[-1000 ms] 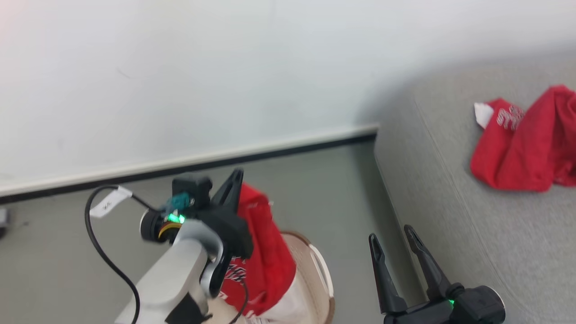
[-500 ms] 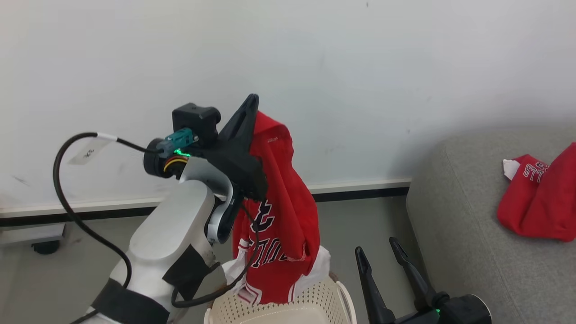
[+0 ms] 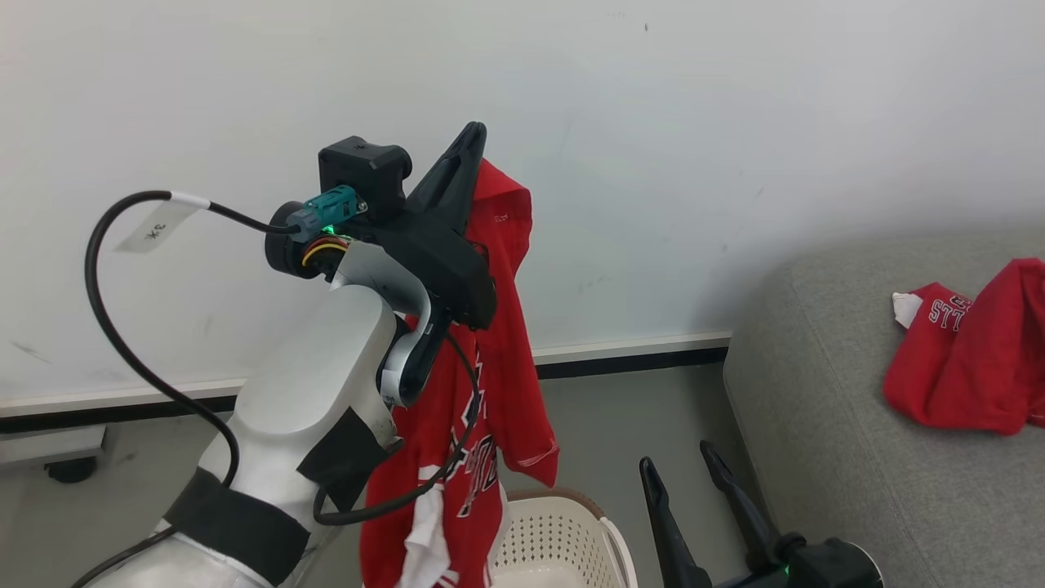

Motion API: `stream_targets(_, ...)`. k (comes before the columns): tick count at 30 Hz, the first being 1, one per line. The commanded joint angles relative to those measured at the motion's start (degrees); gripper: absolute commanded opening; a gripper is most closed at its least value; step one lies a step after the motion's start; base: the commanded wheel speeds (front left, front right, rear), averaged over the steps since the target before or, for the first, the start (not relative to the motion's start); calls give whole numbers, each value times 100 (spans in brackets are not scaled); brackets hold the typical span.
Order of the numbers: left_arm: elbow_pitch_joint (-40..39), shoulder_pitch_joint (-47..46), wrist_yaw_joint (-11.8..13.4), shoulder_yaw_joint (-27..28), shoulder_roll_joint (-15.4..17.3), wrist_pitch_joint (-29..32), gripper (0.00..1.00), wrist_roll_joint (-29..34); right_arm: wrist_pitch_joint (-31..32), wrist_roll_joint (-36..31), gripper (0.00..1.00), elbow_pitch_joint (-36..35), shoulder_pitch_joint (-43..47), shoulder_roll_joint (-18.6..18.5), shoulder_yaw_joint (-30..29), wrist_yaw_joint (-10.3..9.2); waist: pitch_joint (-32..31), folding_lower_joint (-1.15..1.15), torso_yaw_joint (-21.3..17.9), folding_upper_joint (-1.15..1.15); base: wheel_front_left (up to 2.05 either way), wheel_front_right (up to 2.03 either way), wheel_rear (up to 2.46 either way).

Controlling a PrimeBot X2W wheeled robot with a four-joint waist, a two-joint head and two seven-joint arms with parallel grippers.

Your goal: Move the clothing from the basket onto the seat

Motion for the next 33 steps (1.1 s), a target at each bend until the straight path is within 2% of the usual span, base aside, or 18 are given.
stream_targets(1,-1,-72,-39,-35,-12,-10,0,-65,43,7,100,74,-46,-9,-4,0,10,0,-16,0,0,0,0)
stream_targets(9,-365,-89,-51,-375,-37,32,0,-406,476,-24,100,699,-731,-7,-14,0,60,0,-10,0,0,0,0)
stream_targets(20,-1339,-200,341,-1158,-32,187,0,-1021,893,166,100,2037,-1878,-7,102,0,79,0,159,0,0,0,0)
stream_targets(29,-2172,-363,627,-1606,-35,241,0,-1589,596,524,100,3193,-2592,-6,325,0,84,0,303,0,0,0,0)
stream_targets(33,-2365,-417,717,-1756,-32,275,0,-1695,428,600,100,3434,-2712,-3,330,0,80,0,379,0,0,0,0)
